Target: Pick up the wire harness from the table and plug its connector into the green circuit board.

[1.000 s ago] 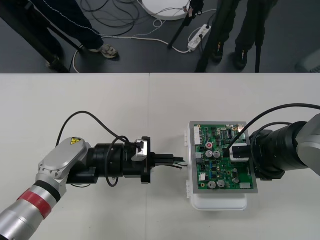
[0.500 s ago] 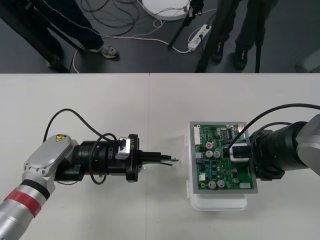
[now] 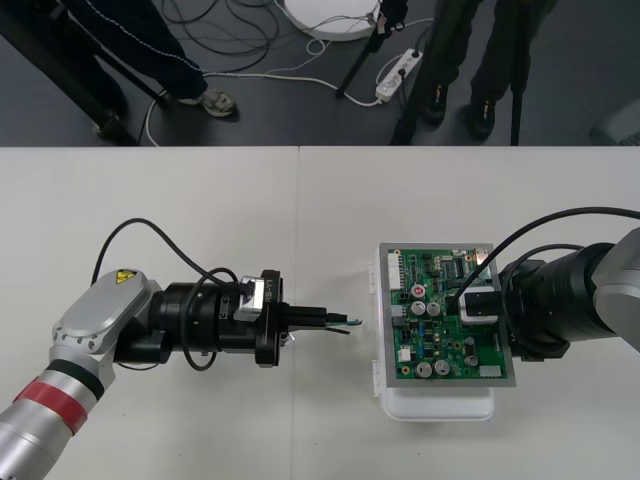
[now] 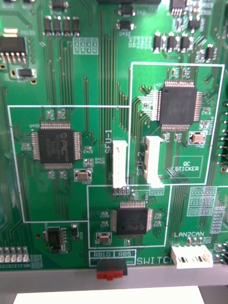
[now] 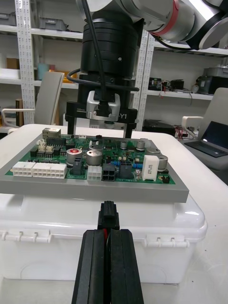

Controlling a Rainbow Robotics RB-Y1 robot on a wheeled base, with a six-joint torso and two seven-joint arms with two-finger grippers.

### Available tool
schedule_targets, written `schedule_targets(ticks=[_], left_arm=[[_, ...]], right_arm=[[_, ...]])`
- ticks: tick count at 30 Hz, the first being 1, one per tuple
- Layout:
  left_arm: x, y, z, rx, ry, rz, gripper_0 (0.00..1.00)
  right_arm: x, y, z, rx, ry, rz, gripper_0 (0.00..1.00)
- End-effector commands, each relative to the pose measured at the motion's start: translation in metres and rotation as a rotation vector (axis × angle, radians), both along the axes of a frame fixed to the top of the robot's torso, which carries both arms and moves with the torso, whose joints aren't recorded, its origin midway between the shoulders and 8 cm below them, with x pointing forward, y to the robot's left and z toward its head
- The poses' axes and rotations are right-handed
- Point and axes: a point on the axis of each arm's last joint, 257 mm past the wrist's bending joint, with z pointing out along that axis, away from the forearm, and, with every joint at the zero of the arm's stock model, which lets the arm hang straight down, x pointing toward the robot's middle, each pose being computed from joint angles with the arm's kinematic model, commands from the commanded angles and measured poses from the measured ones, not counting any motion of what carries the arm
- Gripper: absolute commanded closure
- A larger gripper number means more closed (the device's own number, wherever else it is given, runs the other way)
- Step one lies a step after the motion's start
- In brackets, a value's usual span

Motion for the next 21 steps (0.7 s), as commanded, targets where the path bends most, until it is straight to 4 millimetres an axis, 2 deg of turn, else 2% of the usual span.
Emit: schedule_targets(ticks=[1, 21], left_arm=[[-0.008, -0.013, 0.017, -0.040, -0.089, -0.035, 1.00], [0.002, -0.038, 0.013, -0.027, -0.078, 0.002, 1.00]], right_arm=[[-0.003, 0.027, 0.003, 0.049, -0.009, 0.063, 0.00], [-0.004, 0.028, 0.002, 0.051, -0.006, 0.065, 0.00]])
